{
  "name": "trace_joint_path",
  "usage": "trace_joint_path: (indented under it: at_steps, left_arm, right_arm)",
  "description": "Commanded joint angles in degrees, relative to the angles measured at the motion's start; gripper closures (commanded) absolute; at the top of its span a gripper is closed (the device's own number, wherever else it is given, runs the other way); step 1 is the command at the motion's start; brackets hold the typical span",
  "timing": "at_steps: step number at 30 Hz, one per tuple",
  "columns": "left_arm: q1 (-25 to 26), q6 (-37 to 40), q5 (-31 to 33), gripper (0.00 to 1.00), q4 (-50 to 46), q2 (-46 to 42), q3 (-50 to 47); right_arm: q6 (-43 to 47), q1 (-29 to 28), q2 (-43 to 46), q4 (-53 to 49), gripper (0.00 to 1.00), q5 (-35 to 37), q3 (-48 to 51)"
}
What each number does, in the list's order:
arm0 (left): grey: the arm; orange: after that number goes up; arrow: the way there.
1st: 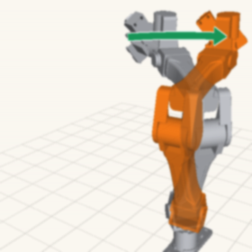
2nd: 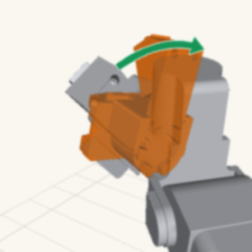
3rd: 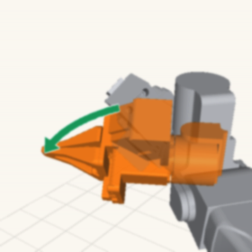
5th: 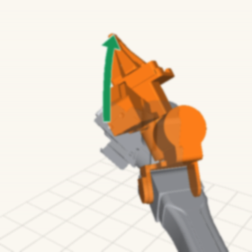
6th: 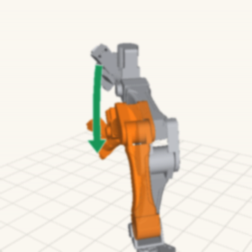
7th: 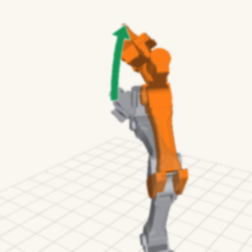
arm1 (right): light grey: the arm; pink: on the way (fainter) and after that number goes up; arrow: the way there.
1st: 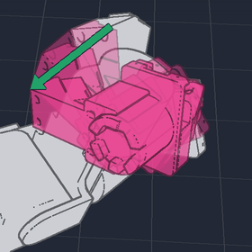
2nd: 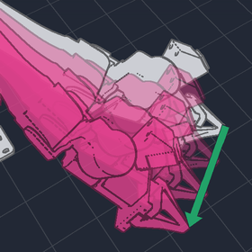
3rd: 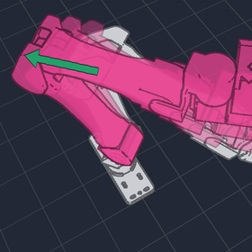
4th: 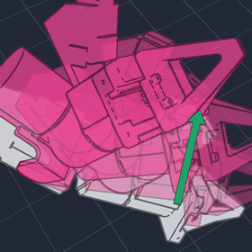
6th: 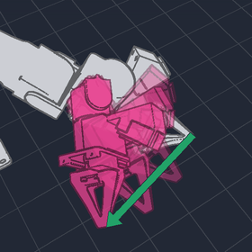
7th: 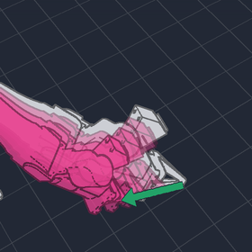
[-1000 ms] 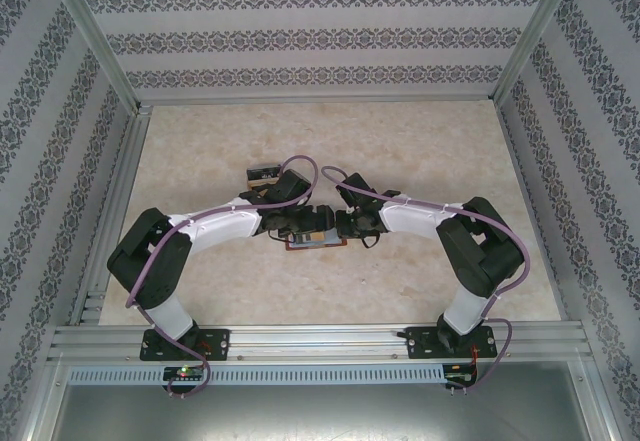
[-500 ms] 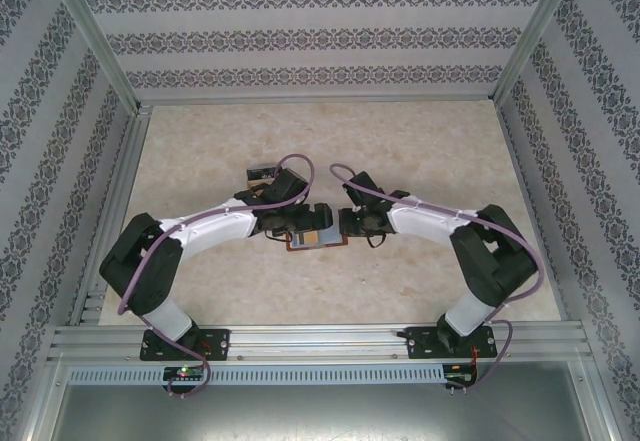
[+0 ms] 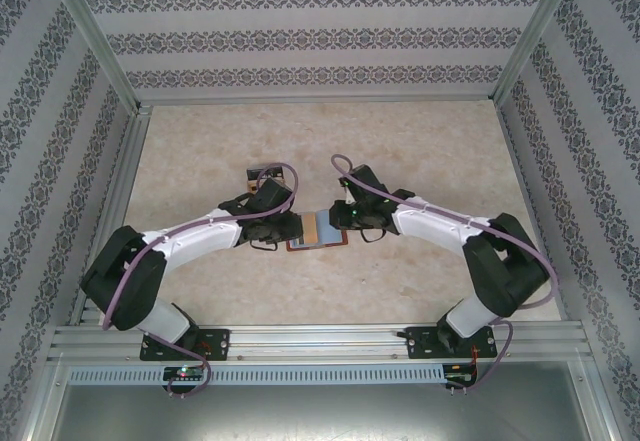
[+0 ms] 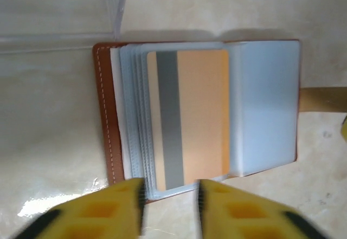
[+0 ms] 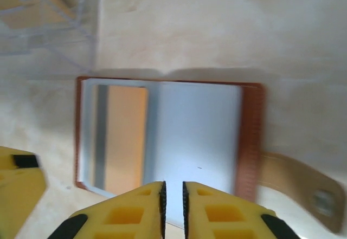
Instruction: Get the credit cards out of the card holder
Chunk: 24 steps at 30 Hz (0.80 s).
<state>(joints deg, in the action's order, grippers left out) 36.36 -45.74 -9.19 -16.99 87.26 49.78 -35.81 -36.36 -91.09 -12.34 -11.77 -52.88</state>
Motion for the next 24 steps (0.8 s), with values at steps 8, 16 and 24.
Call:
trace_joint_path:
  at_steps: [8, 16, 24]
  left_arm:
    - [-0.8, 0.5, -0.7, 0.89, 3.2, 6.2, 1.0]
    - [-0.8, 0.7, -1.0, 0.89, 2.8, 8.1, 1.3]
    - [-0.8, 0.7, -1.0, 0.89, 2.3, 8.3, 1.0]
  right_arm:
    - [-5.1, -0.6, -8.5, 7.2, 0.85, -9.5, -2.3]
    - [-6.2, -0.5, -11.5, 8.2, 0.86, -11.3, -3.8]
    - [-6.3, -0.3, -13.3, 7.6, 0.81, -11.1, -3.7]
